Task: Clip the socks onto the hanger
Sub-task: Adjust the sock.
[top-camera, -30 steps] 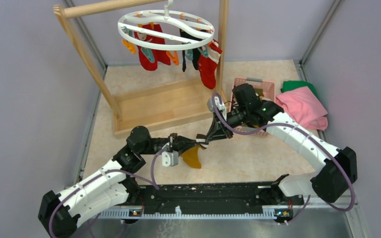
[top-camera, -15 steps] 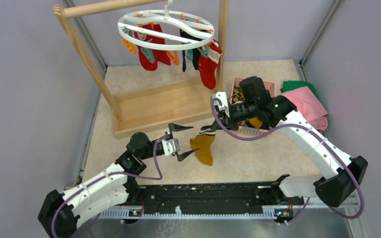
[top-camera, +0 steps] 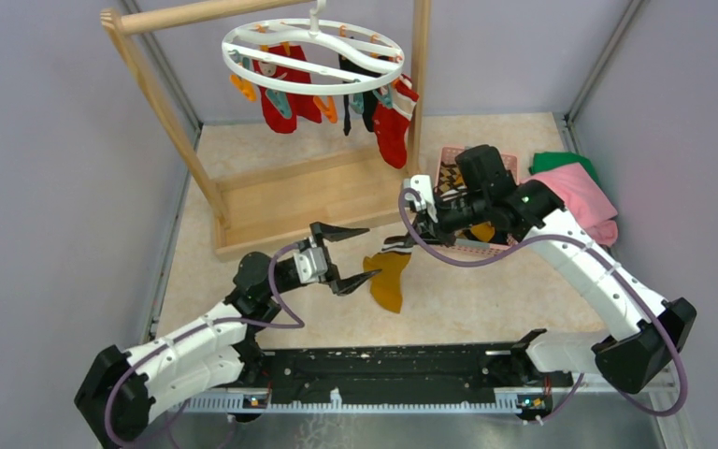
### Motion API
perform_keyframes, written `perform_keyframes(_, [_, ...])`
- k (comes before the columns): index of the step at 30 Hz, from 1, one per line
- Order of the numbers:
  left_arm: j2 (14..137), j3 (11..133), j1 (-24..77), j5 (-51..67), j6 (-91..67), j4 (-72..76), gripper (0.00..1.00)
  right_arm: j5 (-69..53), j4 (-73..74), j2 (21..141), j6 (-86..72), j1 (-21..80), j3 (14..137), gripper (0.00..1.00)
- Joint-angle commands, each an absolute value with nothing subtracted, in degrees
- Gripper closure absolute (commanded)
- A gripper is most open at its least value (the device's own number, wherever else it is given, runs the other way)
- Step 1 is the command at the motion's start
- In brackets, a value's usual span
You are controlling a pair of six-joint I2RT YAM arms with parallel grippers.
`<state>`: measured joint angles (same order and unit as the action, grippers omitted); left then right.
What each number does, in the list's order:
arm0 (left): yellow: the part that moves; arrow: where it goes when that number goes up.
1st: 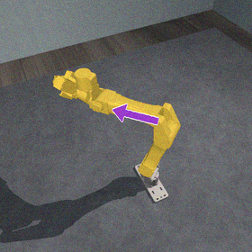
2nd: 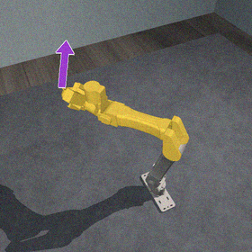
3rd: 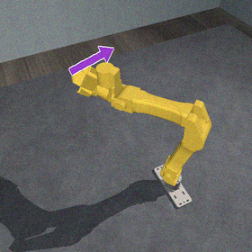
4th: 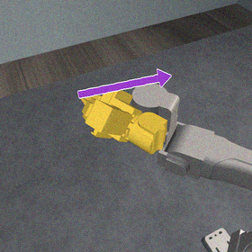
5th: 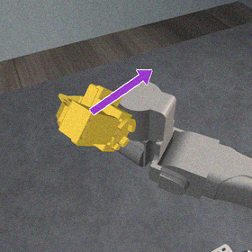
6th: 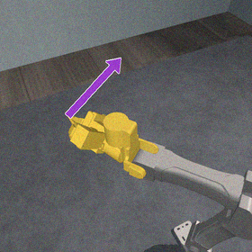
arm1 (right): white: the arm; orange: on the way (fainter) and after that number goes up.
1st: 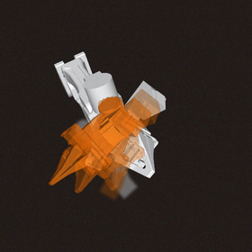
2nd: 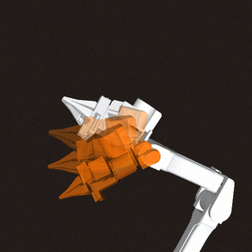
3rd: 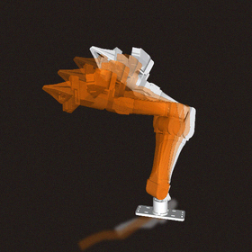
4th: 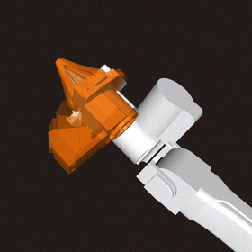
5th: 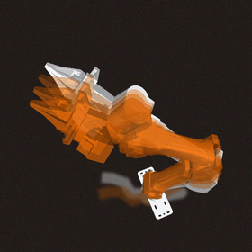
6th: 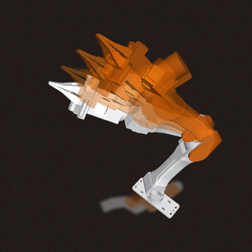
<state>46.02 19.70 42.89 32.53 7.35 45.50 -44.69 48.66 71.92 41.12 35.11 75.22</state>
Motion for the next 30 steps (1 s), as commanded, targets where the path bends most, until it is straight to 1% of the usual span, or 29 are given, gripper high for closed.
perform_keyframes(1, [51.1, 21.9, 43.1, 36.3, 4.4, 54.1, 0.17, -47.5, 49.0, 69.5, 42.7, 34.2, 77.8, 1.0])
perform_keyframes(10, [58.7, 24.5, 43.1, 39.9, 0.1, 61.9, 0.41, -48.6, 49.0, 69.3, 43.0, 34.1, 77.3, 1.0])
perform_keyframes(17, [62.1, 25.5, 43.1, 40.6, -4.2, 65.0, 0.54, -49.1, 49.1, 69.1, 43.1, 33.9, 77.1, 1.0])
perform_keyframes(20, [62.9, 25.6, 43.1, 40.9, -5.1, 66.3, 0.63, -49.3, 49.0, 69.1, 43.1, 33.8, 76.9, 1.0])
perform_keyframes(23, [63.3, 25.8, 43.1, 41.0, -5.8, 67.0, 0.66, -49.3, 48.9, 69.1, 43.1, 33.7, 76.9, 1.0])
perform_keyframes(28, [63.8, 26.2, 43.1, 40.6, -6.1, 67.0, 0.67, -49.6, 49.0, 69.1, 43.1, 33.6, 76.9, 1.0])
perform_keyframes(30, [64.0, 26.3, 43.1, 40.5, -6.2, 67.0, 0.7, -49.7, 49.0, 69.1, 43.1, 33.6, 76.8, 1.0])
